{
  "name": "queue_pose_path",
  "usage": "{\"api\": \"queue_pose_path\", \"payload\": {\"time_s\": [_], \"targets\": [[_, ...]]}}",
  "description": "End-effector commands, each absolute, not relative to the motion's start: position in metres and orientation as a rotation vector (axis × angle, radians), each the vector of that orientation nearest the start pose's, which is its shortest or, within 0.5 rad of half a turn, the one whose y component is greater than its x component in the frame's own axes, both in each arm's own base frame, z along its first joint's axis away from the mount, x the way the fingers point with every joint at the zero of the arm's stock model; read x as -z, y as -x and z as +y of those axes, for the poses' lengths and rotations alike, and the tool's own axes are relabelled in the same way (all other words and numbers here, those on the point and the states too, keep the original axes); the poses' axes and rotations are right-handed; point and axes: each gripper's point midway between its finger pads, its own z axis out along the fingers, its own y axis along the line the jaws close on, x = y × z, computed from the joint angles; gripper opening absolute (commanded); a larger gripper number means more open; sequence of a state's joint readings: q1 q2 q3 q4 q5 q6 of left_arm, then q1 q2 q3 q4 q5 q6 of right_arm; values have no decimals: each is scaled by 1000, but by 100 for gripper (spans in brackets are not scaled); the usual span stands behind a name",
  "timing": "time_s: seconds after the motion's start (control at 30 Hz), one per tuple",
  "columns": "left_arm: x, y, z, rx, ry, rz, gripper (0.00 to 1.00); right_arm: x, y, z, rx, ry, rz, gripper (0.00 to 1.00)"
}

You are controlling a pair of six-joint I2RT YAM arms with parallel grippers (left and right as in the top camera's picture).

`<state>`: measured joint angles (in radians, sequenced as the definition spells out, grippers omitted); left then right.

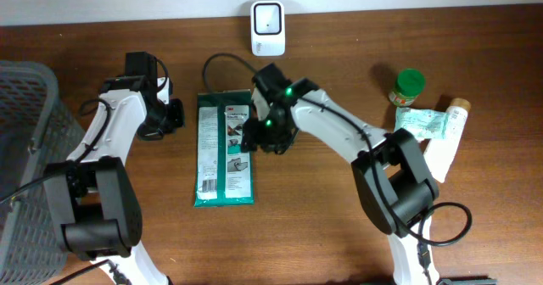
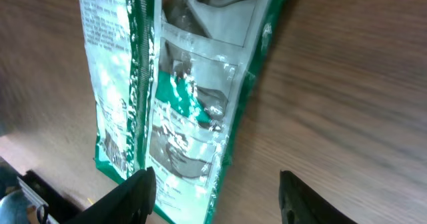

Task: Scan the item barcode
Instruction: 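Hold the glove package with the left gripper while the right grasps it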

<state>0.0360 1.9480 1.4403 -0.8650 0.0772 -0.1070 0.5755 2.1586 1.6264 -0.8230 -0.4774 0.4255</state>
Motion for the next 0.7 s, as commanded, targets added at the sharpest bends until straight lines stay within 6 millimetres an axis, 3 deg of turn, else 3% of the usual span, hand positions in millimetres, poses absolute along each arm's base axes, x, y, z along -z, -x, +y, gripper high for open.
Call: {"api": "queue_pose_path", "payload": {"time_s": [0.0,0.07,0.17,0.27,0.33,0.5,0.67], "targets": [[-70,-417,4,124,151,2885,0,-22,-319,318,-935,284,3097,61],[-70,-417,4,123,152,2884,0,-17,-307,331,-1136,329,3053,61],[-67,-413,-3,174,148,2899,0,-8,-297,331,-1188,312,3062,62],[-38,-387,-34,443,131,2946,0,-3,-300,327,-1129,278,3071,61],[-32,-380,-61,685,48,2893,0,-2,-301,326,-1112,271,3073,61],[-1,-363,-62,683,51,2895,0,-2,-302,327,-1113,261,3073,57],[16,-345,-62,689,61,2924,0,5,-302,328,-1036,203,3089,53]]}}
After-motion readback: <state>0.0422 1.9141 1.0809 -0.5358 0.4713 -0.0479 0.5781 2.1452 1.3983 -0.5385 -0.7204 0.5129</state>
